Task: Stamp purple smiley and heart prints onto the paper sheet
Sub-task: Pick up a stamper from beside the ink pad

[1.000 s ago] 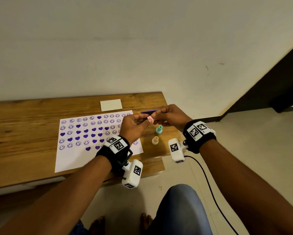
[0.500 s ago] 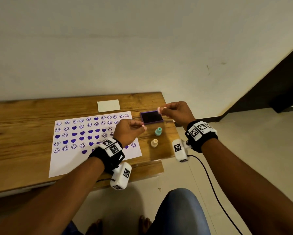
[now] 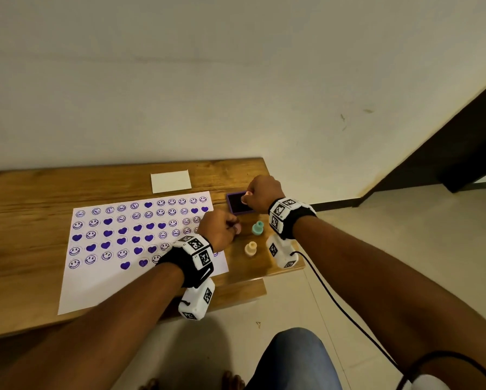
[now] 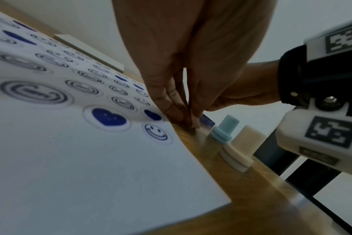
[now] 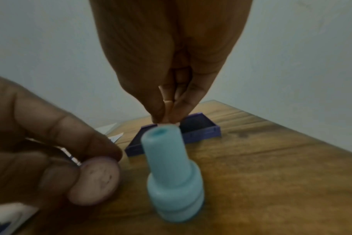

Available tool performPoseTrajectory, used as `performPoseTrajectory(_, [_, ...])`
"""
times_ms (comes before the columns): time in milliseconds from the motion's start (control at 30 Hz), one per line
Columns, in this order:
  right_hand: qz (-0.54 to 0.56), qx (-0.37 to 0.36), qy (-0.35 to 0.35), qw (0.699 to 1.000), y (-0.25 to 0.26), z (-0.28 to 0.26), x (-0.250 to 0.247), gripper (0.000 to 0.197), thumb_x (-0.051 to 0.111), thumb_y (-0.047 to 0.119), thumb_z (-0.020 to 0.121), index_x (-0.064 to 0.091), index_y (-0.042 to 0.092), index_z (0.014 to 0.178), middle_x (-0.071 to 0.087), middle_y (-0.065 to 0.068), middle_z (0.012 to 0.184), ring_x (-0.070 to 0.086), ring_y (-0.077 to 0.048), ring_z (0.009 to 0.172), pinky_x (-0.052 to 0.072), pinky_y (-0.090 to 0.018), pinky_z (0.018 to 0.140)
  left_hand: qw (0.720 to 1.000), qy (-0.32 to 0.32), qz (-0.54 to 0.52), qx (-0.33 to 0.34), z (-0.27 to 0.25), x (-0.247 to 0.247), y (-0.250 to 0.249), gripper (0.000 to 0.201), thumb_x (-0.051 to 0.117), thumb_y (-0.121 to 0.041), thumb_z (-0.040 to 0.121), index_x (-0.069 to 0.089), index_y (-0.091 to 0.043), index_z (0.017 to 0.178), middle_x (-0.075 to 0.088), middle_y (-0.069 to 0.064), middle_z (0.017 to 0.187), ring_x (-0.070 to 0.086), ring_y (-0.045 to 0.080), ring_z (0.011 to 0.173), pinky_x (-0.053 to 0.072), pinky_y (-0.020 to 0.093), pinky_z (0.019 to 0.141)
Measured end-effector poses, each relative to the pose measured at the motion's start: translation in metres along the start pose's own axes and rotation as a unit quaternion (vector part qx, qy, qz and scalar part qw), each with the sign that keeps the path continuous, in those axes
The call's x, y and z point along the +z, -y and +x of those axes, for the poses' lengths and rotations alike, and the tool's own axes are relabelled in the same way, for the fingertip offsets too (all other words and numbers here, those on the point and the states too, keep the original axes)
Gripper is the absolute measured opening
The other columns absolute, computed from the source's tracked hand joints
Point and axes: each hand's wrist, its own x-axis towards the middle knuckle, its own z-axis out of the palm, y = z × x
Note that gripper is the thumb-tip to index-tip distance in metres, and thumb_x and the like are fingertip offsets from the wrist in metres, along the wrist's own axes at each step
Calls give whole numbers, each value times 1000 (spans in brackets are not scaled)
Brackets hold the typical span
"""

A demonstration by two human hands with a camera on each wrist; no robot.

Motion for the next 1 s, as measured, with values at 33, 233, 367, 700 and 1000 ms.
performPoseTrajectory(33, [-14, -1, -1, 1000, 2, 2, 3, 28, 71, 34, 85, 74, 8, 95, 72, -13, 100, 66, -30, 95, 42, -27, 68, 1000, 3, 13, 4, 2, 0, 0, 22, 66, -24, 88, 73, -15, 107, 73, 6, 98, 66, 22, 94, 50, 27, 81])
performPoseTrajectory(233, [-64, -13, -17, 998, 5, 13, 15, 35, 73, 32, 85, 69, 6, 108, 69, -16, 109, 64, -32, 102, 48, -31, 75, 994, 32, 99, 34, 11, -3, -1, 20, 66, -29, 87, 73, -15, 99, 70, 8, 95, 64, 26, 92, 49, 32, 76])
performPoseTrajectory(367, [-68, -8, -17, 997, 10, 13, 16, 31, 74, 29, 83, 66, 6, 102, 68, -16, 106, 64, -33, 100, 48, -31, 71, 992, 31, 119, 16, 14, -8, -1, 27, 70, -36, 82, 72, -16, 100, 69, 6, 99, 63, 26, 94, 47, 31, 74])
performPoseTrajectory(700, [13, 42, -14, 999, 23, -8, -1, 33, 75, 30, 85, 68, 5, 106, 69, -16, 113, 64, -34, 106, 48, -31, 76, 992, -24, 118, 26, -43, -72, 12, 33, 66, -31, 87, 68, -16, 116, 68, 1, 116, 64, 18, 102, 48, 31, 89])
performPoseTrajectory(1000, [545, 95, -93, 828, 46, -97, -25, 15, 81, 11, 78, 73, -1, 77, 73, -10, 82, 71, -23, 78, 62, -33, 76, 996, -44, 73, -18, -127, -126, 47, 31, 69, -29, 86, 67, -18, 115, 65, 1, 119, 60, 13, 98, 45, 26, 86])
